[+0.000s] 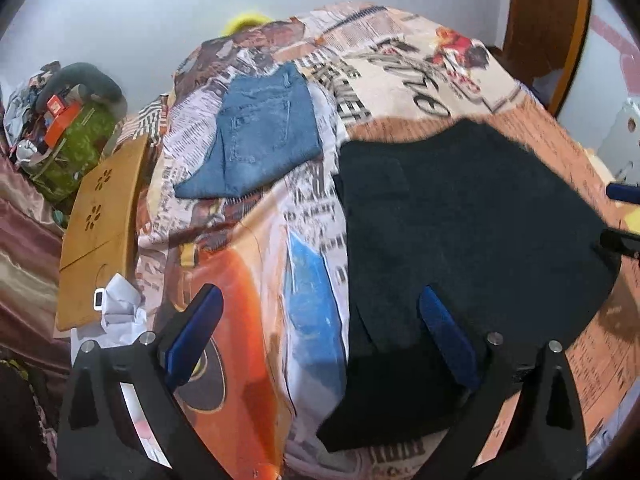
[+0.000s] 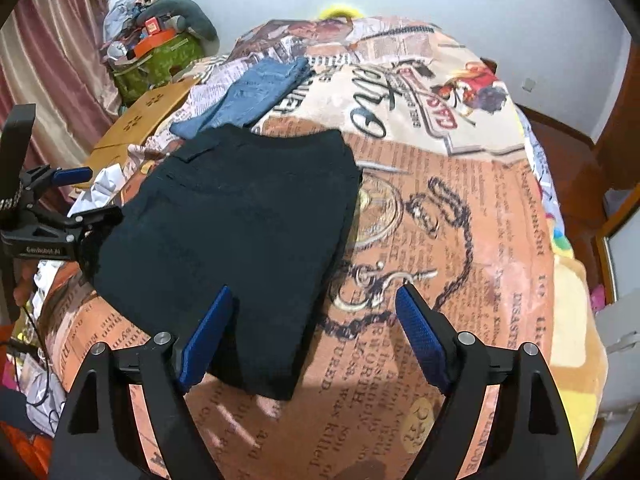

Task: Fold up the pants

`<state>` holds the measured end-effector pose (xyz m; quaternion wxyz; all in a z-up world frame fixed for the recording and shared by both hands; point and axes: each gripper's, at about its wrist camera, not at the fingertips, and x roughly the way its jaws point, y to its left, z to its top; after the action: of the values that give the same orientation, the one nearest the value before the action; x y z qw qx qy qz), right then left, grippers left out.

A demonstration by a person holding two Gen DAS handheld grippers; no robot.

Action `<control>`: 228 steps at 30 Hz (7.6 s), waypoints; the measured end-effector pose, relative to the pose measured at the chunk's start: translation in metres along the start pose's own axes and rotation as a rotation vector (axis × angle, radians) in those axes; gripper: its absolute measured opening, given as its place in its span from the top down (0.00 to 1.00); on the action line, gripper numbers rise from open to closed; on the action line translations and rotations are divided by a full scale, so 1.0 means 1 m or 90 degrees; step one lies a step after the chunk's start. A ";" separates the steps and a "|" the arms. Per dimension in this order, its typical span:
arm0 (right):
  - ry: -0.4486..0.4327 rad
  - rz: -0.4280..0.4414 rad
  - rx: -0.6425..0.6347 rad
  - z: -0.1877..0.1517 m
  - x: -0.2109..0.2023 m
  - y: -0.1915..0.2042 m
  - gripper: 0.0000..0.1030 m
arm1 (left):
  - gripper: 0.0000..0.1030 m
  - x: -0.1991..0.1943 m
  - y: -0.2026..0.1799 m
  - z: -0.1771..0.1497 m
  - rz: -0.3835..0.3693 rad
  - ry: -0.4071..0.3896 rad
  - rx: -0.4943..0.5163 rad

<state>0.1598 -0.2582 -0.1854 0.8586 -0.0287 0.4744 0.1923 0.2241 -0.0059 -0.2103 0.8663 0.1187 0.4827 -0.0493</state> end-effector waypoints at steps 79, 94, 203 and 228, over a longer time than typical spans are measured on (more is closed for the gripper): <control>-0.127 0.190 0.014 0.150 0.027 0.043 0.80 | 0.70 -0.038 0.077 0.100 -0.186 -0.112 -0.164; -0.128 0.198 0.036 0.229 0.106 0.071 0.80 | 0.70 0.039 0.156 0.159 -0.136 -0.097 -0.203; -0.503 0.020 -0.065 0.070 -0.184 0.160 0.00 | 0.00 -0.274 0.037 -0.028 0.067 -0.523 -0.170; -0.500 0.017 -0.050 0.070 -0.189 0.158 0.00 | 0.00 -0.268 0.038 -0.028 0.052 -0.513 -0.167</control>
<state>0.0692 -0.1535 0.0299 0.9705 0.0204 0.1023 0.2176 0.0664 0.0302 0.0087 0.9947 -0.0027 0.1023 0.0043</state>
